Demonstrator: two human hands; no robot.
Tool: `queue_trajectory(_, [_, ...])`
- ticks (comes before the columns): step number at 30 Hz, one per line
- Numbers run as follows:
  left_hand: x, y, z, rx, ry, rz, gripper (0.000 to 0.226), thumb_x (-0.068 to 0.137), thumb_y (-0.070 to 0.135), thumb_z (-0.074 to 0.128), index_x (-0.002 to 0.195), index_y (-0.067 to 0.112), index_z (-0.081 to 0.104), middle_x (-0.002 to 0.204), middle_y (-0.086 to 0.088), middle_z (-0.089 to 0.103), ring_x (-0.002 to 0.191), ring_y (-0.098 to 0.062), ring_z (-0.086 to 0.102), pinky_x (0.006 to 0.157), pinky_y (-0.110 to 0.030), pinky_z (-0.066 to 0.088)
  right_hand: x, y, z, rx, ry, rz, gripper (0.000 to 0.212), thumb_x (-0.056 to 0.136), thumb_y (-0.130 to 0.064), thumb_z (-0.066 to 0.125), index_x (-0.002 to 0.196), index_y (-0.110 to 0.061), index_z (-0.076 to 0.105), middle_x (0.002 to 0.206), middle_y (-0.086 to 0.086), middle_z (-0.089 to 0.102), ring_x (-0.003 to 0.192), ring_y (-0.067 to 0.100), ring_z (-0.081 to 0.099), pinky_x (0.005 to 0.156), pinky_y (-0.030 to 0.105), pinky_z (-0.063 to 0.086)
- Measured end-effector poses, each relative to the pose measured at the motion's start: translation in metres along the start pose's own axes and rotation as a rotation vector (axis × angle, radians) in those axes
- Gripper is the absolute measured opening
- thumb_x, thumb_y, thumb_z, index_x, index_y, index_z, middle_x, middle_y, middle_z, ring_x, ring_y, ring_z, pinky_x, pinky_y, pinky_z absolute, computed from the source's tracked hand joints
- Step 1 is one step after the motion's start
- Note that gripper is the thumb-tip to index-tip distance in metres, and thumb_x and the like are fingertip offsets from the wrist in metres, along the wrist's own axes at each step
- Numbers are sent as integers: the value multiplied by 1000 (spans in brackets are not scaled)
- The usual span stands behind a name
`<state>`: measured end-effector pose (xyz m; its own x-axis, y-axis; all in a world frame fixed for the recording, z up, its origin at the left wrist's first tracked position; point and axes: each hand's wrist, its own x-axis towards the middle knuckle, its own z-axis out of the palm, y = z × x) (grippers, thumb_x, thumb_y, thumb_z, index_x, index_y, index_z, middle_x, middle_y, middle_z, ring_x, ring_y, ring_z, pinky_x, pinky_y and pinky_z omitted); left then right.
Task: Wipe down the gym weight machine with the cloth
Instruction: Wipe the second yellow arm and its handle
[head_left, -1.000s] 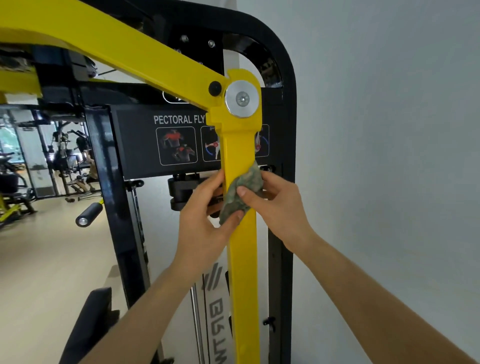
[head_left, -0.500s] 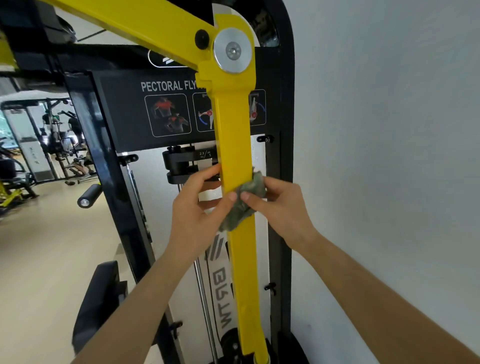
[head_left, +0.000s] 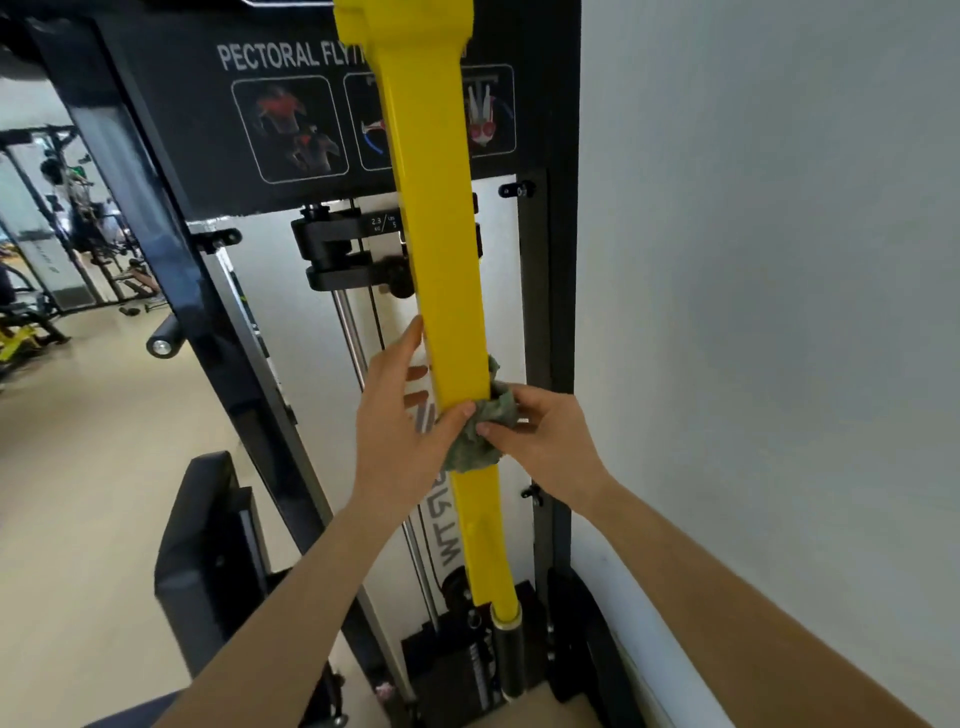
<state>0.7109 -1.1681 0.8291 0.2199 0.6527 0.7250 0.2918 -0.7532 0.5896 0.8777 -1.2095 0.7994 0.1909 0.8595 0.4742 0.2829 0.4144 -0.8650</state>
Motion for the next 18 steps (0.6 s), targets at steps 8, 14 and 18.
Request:
queue_trajectory(8, [-81,-38,34,38,-26,-278,85,82,15,82,154,21,38,131,14,53,113,23,46,95,0,39,-50,75,18,-45,-91,217,28,85,-4,76,111,-14,74,95,-7,75,91,2,71,86,20,56])
queue_trajectory(14, [-125,-44,43,-16,95,-517,51,85,21,80,128,31,55,123,11,63,106,-1,62,96,-42,57,-88,95,32,-81,-22,319,14,89,-24,73,99,-16,78,88,-1,77,84,12,73,84,41,59])
queue_trajectory(18, [-148,-32,37,-135,104,-643,38,83,17,82,114,25,62,112,9,68,101,-7,68,87,-41,61,-128,90,38,6,19,342,16,89,-27,72,97,-14,77,85,-1,76,84,17,73,82,44,61])
